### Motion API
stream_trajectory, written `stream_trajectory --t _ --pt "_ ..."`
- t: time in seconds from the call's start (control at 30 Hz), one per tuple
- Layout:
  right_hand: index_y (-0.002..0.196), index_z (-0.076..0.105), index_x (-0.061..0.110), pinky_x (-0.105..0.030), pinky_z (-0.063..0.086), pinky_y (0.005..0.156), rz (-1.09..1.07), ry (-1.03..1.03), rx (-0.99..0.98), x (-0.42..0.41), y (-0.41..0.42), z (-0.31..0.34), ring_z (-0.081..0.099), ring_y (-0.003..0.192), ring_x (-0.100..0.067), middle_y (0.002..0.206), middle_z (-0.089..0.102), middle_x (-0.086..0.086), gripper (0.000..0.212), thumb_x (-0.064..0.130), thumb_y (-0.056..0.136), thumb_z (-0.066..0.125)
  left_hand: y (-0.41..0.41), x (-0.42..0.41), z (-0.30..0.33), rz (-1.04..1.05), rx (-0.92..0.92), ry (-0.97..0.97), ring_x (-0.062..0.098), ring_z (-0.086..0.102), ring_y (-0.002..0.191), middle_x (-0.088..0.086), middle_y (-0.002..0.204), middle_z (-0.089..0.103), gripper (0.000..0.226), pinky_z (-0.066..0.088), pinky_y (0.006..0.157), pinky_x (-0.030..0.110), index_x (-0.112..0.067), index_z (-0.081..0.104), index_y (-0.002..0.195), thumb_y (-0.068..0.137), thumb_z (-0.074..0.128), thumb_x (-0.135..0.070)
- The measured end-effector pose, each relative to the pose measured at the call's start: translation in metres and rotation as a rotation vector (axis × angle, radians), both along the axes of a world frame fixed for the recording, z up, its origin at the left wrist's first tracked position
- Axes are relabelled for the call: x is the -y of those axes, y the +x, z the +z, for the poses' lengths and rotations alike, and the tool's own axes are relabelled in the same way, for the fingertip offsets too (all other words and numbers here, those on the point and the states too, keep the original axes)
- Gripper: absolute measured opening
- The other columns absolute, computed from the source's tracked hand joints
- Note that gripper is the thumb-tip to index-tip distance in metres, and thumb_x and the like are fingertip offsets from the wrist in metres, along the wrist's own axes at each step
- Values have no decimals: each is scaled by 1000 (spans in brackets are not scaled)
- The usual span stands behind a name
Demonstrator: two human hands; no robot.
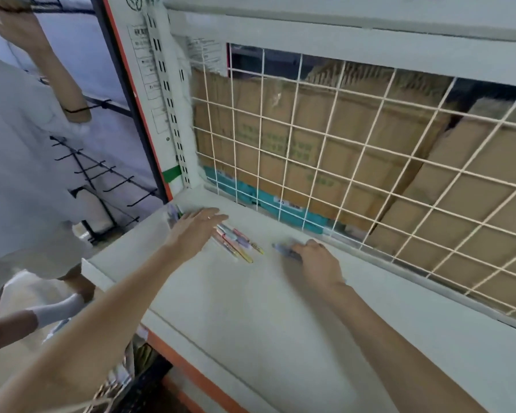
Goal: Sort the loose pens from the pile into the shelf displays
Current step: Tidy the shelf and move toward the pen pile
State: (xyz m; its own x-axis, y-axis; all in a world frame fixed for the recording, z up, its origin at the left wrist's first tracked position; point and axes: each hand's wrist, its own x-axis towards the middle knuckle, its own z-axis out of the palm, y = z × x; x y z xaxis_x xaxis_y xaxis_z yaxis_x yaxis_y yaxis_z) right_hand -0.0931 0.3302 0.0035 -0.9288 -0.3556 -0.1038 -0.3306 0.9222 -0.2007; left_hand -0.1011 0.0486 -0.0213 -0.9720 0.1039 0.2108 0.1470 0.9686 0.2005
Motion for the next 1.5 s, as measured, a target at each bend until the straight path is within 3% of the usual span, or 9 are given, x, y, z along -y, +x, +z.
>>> stream_trajectory --t 0.2,0.37,0.5,0.67,0.83,0.93,1.03,1.2,1.5 --pt "108 66 15 -29 40 68 -100 -217 75 25 -5 0 58 92 -26 97 61 -8 32 -1 86 48 -18 14 5 -235 -57 -216 14 53 114 -4 126 57 27 44 93 30 -21 61 121 95 52 -24" --pt "101 69 12 -8 43 64 -283 -637 224 42 1 14 58 75 -16 88 66 -4 28 -4 83 54 -25 23 13 -441 -271 -60 13 67 72 -1 87 69 19 54 55 24 -14 72 88 84 57 -23" --pt "100 66 2 -26 56 65 -409 -1006 410 45 11 31 65 65 -20 78 67 -10 21 -8 86 55 -19 11 36 -465 -331 291 7 61 77 2 91 70 46 51 62 22 -8 70 99 94 42 -43" --pt "98 65 1 -30 58 71 -484 -1323 441 35 25 49 66 70 -27 80 67 -13 20 -9 88 52 -14 -29 61 -399 -254 763 6 64 79 5 90 71 20 52 75 14 -4 68 103 85 65 -13" --pt "95 65 0 -29 56 68 -561 -1414 339 12 51 61 66 69 -28 76 66 -13 17 -7 89 51 -4 -83 67 -429 80 1003 3 67 72 -17 76 69 13 57 75 32 -19 62 102 89 58 -17" --pt "96 64 -2 -30 56 69 -618 -1451 244 -8 73 63 66 69 -27 77 65 -11 15 -7 89 52 3 -113 60 -460 231 1196 13 70 73 -17 80 71 31 57 75 40 -19 51 120 90 56 -13" --pt "97 64 -3 -32 57 70 -671 -1439 179 -30 94 61 66 71 -26 82 65 -8 14 -6 88 53 18 -138 55 -537 305 1216 18 70 74 -11 89 72 45 57 68 34 -21 42 133 91 55 -10" --pt "96 65 0 -35 56 71 -714 -1484 97 -65 130 61 65 70 -28 80 62 -12 16 -7 88 52 54 -177 68 -634 400 1257 21 70 74 3 92 69 54 55 64 24 -47 38 119 91 54 -4" --pt "133 45 24 -42 57 72 -694 -1534 -61 -167 242 66 67 72 -34 86 56 -21 60 -13 86 51 146 -293 85 -737 476 1183 23 71 78 7 99 65 67 57 76 32 -34 31 141 89 56 1"
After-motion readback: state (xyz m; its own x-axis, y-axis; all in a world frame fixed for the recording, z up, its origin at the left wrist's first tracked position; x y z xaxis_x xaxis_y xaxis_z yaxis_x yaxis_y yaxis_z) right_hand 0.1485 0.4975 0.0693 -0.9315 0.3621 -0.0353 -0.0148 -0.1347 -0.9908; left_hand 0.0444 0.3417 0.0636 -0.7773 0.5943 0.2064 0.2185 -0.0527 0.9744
